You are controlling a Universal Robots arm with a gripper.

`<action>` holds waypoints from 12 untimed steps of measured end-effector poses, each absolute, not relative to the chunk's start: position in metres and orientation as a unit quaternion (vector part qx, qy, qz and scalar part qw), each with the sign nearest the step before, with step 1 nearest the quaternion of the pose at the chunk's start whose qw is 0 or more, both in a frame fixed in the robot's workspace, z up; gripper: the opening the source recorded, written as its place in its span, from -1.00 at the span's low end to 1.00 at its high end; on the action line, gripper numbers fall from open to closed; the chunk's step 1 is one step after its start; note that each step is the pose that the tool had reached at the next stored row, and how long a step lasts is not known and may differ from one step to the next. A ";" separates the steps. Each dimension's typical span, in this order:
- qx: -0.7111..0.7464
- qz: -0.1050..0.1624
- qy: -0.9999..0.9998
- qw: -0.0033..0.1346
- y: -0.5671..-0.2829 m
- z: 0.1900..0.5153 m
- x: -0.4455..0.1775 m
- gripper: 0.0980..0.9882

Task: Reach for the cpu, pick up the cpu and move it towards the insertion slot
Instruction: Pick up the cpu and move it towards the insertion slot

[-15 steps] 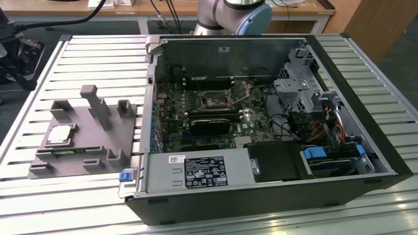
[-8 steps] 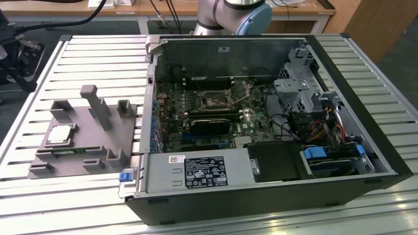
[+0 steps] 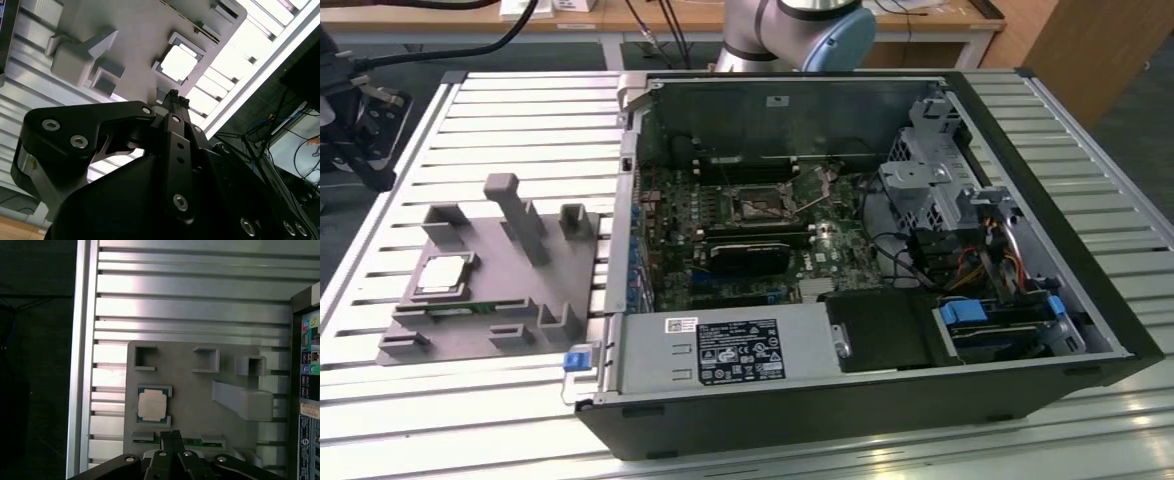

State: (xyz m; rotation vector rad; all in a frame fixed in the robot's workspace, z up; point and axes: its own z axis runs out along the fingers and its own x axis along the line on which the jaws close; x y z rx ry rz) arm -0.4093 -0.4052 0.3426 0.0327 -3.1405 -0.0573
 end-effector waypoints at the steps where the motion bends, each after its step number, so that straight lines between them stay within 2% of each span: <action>1: 0.010 -0.018 -1.000 0.000 -0.405 0.342 -0.409 -0.98; 12: 0.010 -0.018 -1.000 0.000 -0.406 0.339 -0.409 -0.98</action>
